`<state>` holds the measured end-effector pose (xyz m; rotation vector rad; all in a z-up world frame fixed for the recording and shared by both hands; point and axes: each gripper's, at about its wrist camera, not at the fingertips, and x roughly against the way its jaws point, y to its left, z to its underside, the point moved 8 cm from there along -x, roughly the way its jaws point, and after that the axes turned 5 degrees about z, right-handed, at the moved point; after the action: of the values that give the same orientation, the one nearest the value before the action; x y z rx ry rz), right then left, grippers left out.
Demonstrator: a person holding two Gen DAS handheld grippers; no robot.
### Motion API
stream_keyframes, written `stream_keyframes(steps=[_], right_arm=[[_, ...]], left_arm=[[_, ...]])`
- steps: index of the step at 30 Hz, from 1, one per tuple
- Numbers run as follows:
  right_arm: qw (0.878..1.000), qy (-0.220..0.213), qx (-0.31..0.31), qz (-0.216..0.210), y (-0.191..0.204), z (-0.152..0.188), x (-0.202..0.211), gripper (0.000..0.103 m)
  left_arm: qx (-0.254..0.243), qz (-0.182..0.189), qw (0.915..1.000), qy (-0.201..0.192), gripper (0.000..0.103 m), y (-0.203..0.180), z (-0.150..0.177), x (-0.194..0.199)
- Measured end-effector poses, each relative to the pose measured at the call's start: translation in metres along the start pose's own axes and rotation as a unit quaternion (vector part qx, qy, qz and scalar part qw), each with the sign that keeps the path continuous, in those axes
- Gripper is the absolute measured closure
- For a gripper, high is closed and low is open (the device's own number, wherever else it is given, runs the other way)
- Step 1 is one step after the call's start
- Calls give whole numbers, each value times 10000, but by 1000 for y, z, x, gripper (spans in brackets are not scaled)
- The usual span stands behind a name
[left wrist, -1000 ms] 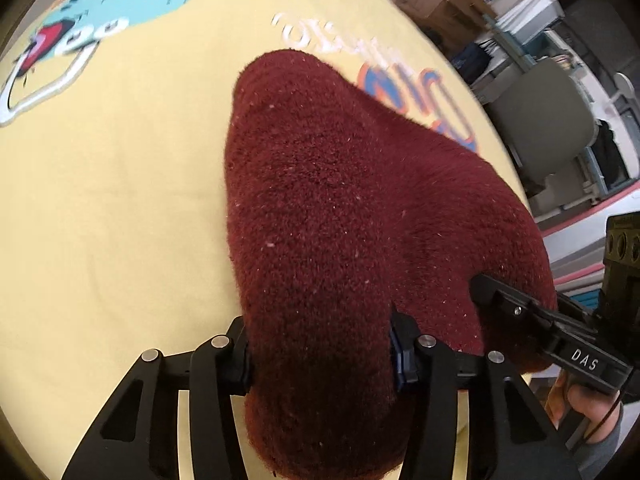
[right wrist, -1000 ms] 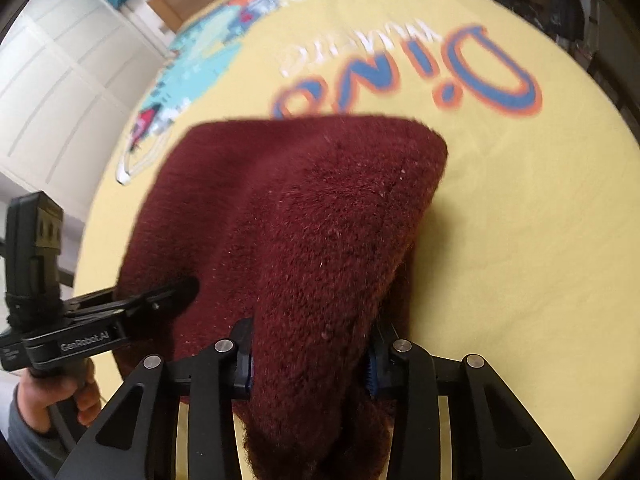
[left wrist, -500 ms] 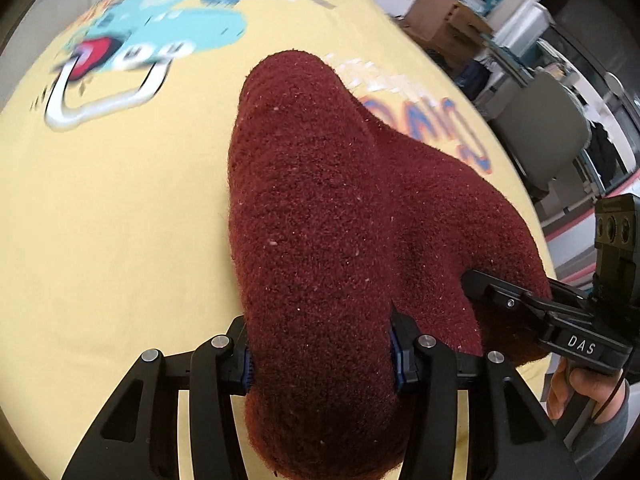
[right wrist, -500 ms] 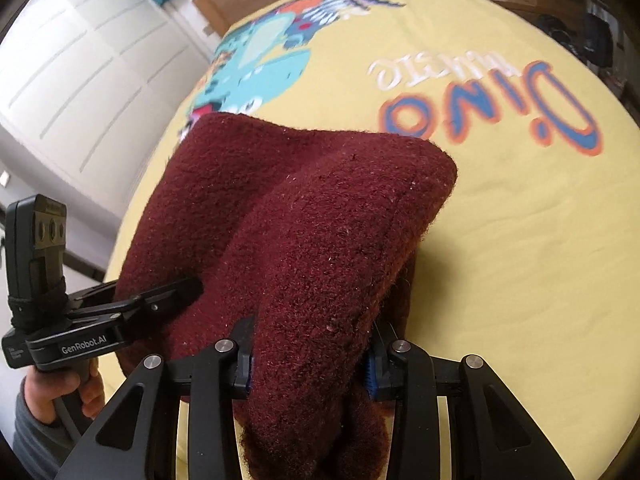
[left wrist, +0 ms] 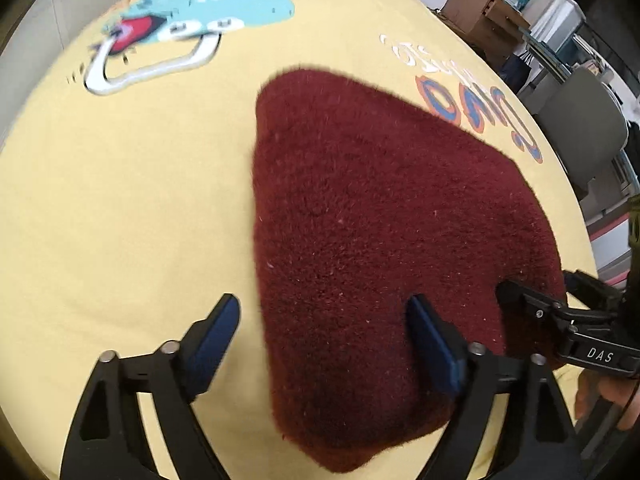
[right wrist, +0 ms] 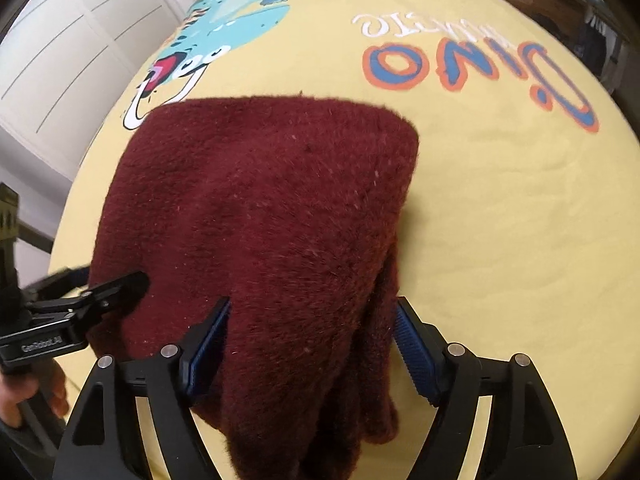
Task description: Fold small clothes
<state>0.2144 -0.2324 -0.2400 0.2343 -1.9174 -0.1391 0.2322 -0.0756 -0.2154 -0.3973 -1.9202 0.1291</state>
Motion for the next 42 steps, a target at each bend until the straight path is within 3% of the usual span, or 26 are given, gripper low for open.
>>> stream_keyframes(steps=[1, 5, 7, 10, 14, 26, 32, 42], right_arm=[[9999, -46, 54, 101, -1, -2, 6, 23], [9987, -233, 247, 386, -1, -7, 27, 17], [9981, -281, 363, 422, 1, -8, 32, 1], [9969, -343, 482, 511, 1, -4, 30, 0], [9946, -258, 588, 814, -9, 8, 13, 0], [9966, -266, 519, 579, -28, 23, -8, 0], [9962, -381, 404, 665, -24, 20, 22, 0], [9923, -953, 321, 718, -19, 37, 117, 0]], left_arm=[[8, -58, 10000, -3, 2, 1, 0, 3], [-1, -197, 9995, -239, 1, 4, 3, 21], [-107, -390, 9988, -284, 1, 8, 8, 26], [-261, -684, 9972, -161, 1, 18, 12, 16], [-356, -750, 9965, -87, 1, 30, 26, -3], [-436, -766, 9958, -241, 1, 34, 31, -5], [-310, -750, 9960, -371, 1, 25, 30, 32], [-295, -958, 9928, -653, 1, 6, 55, 106]])
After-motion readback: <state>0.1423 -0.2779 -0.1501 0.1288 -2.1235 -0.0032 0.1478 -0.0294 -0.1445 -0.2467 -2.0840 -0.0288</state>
